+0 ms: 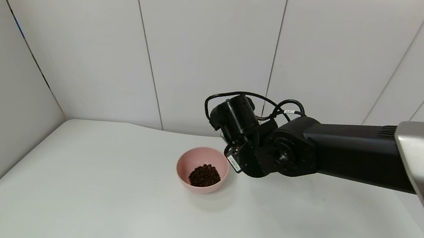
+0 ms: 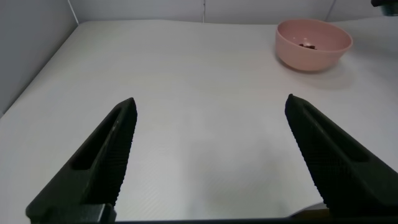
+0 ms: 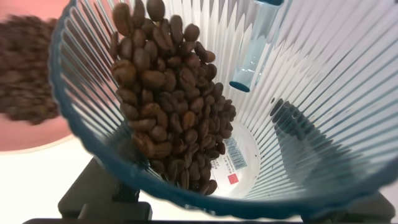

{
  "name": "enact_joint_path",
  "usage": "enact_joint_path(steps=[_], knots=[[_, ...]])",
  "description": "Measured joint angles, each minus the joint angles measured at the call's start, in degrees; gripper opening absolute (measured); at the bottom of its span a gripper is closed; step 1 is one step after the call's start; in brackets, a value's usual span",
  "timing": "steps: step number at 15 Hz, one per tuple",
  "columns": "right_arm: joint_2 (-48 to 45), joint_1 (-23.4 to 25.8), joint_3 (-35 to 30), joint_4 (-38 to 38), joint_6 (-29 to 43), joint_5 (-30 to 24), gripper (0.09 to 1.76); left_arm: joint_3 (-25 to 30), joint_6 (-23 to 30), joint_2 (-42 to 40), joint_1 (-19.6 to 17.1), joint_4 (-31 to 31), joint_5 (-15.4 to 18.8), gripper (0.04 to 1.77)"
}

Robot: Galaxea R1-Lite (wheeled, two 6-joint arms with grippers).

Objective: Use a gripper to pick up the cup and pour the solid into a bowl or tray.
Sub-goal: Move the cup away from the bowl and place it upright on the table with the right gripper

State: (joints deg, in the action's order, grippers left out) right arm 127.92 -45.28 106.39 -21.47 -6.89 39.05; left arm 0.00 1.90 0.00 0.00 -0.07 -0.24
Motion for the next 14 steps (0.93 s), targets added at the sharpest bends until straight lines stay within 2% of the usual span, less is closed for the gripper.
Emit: enact_joint_path(steps=[5, 8, 12, 14], knots=[[-4.46, 0.85, -5.21, 1.38, 9.06, -5.91, 1.34, 0.0, 0.0, 0.0, 0.0, 0.0, 0.0, 1.72], [-7.33, 1.84, -9.09, 4.33, 10.28, -9.06, 1.34, 0.0, 0.0, 0.0, 0.0, 0.0, 0.0, 1.72], [-10.67, 3.46, -18.58, 17.07, 10.58, -10.74, 1.34, 0.0, 0.0, 0.0, 0.0, 0.0, 0.0, 1.72], [-11.57, 4.77, -24.5, 26.01, 10.68, -11.54, 1.34, 0.0, 0.0, 0.0, 0.0, 0.0, 0.0, 1.72]])
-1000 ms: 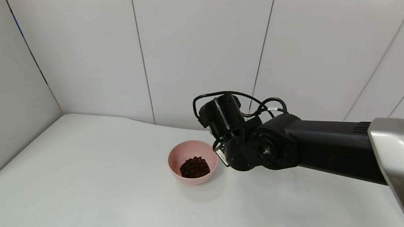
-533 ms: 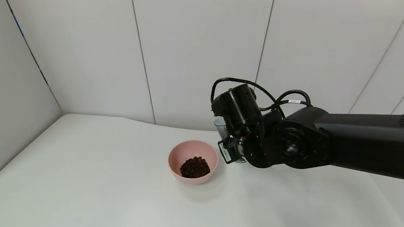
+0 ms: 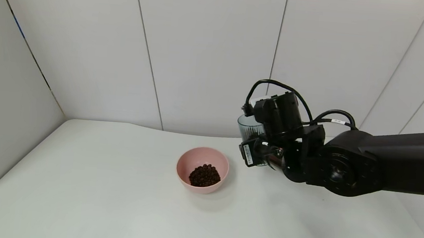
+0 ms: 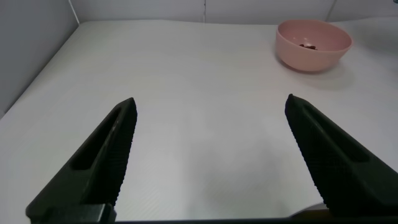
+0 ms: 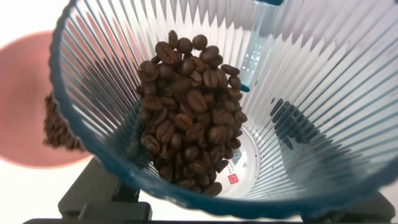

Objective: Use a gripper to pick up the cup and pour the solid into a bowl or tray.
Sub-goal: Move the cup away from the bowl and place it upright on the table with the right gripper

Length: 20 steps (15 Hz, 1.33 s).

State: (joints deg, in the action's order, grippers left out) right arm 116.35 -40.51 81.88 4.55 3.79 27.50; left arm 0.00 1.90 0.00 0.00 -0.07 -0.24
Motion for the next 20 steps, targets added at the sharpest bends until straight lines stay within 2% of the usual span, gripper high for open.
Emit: enact_joint_path(steps=[3, 7, 14, 20], knots=[[-0.34, 1.6, -7.98, 13.45, 0.3, -0.68, 1.34, 0.0, 0.0, 0.0, 0.0, 0.0, 0.02, 1.72], [-0.59, 3.02, -17.58, 24.2, 1.11, -0.66, 1.34, 0.0, -0.01, 0.0, 0.0, 0.0, 0.02, 1.72], [0.74, 4.4, -29.84, 38.95, 3.01, -0.55, 1.34, 0.0, 0.0, 0.0, 0.0, 0.0, 0.0, 1.72], [4.94, 3.55, -36.08, 49.62, 6.05, 1.05, 1.34, 0.0, 0.0, 0.0, 0.0, 0.0, 0.0, 1.72]])
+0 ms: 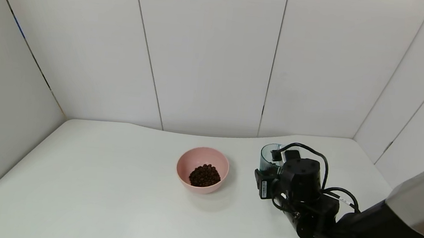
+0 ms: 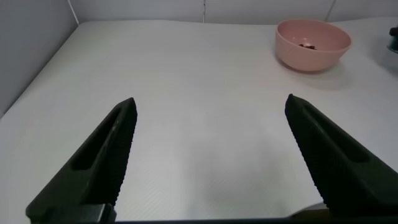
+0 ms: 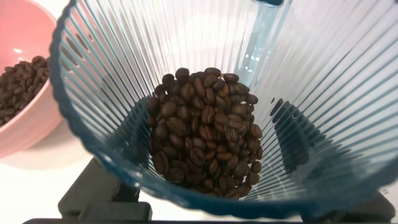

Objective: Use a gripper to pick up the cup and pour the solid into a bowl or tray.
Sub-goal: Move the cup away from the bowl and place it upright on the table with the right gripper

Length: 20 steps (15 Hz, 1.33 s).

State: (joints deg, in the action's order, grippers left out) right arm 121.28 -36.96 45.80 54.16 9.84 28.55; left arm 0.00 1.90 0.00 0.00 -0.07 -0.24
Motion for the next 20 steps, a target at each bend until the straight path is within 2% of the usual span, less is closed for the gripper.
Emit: enact_joint_path(steps=[4, 14, 20], knots=[[3.47, -0.16, -2.58, 5.42, 0.22, 0.06, 1.34, 0.0, -0.01, 0.0, 0.0, 0.0, 0.0, 1.72], [6.83, -0.3, -3.22, 7.72, 0.29, 0.09, 1.34, 0.0, -0.01, 0.0, 0.0, 0.0, 0.02, 1.72], [7.11, -0.46, -3.13, 7.72, 0.3, 0.05, 1.55, 0.0, 0.0, 0.0, 0.0, 0.0, 0.0, 1.72]])
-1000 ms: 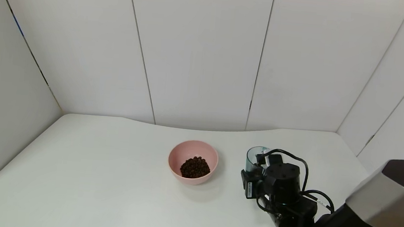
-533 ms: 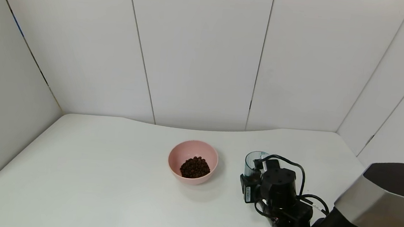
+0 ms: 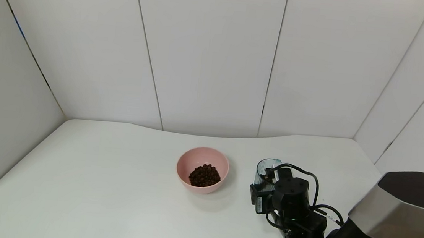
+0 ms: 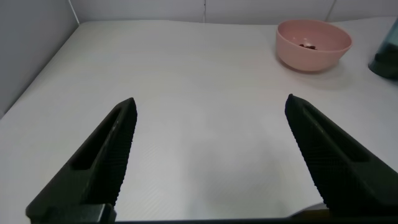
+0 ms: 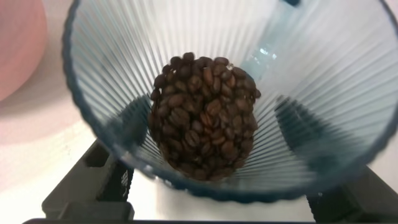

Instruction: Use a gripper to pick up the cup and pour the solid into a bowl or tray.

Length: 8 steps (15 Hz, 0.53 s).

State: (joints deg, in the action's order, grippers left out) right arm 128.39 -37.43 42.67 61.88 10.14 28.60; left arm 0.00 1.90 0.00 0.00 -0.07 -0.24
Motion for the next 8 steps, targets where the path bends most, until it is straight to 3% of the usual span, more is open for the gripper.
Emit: enact_joint_path(steps=[5, 8], knots=[[-2.51, 0.55, -1.19, -1.07, -0.01, -3.44, 1.62, 0.0, 0.0, 0.0, 0.0, 0.0, 0.0, 1.72], [-6.58, 0.99, -2.9, -5.62, -0.04, -6.58, 1.65, 0.0, 0.0, 0.0, 0.0, 0.0, 0.02, 1.72]])
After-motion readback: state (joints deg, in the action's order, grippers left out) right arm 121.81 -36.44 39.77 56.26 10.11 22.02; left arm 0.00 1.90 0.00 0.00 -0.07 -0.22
